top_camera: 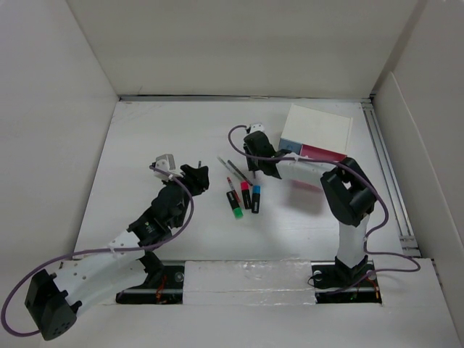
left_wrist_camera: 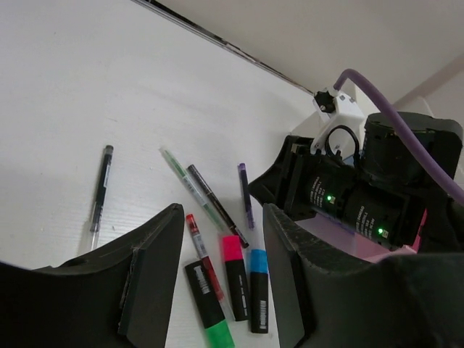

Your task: Organize the desk

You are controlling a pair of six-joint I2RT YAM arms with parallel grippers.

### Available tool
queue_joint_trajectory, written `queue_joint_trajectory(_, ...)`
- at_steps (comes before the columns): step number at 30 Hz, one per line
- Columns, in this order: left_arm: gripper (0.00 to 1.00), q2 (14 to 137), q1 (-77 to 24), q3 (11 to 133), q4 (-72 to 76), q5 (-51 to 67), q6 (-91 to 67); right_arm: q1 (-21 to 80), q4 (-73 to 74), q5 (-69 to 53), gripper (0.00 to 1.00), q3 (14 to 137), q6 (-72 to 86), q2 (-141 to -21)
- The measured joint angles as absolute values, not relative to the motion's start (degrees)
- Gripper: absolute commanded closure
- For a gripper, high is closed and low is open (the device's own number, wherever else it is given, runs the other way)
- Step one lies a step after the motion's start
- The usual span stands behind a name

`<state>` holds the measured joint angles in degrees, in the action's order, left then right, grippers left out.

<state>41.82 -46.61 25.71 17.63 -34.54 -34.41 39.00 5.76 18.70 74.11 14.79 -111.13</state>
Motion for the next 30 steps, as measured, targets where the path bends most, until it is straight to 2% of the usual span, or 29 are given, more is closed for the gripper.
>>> queue_joint_trajectory(8, 0.56, 40.0, -46.6, 25.7, 18.9, -32.1, -34.4, 37.2, 8.5, 18.9, 0.71, 74.1, 14.7, -111.3)
queue_joint_trajectory(18, 0.56, 41.4, -46.6, 25.7, 19.9, -29.4, -34.4, 37.2, 8.6, 17.0, 0.7, 74.9, 14.7, -114.9)
queue_joint_trajectory(20, 0.56, 41.4, -46.6, 25.7, 19.9, -29.1, -34.4, 37.2, 8.5, 16.9, 0.76, 75.5, 14.7, -115.4)
queue_joint_trajectory(21, 0.56, 41.4, -46.6, 25.7, 20.0, -28.9, -34.4, 37.2, 8.5, 16.9, 0.83, 75.8, 14.7, -115.6)
queue_joint_trajectory(24, 0.56, 41.4, -46.6, 25.7, 20.0, -28.8, -34.4, 37.2, 8.5, 16.9, 0.96, 76.2, 14.7, -115.9)
queue_joint_trajectory(30, 0.55, 41.4, -46.6, 25.7, 20.2, -28.5, -34.3, 37.5, 8.9, 17.6, 0.96, 77.7, 13.2, -115.9)
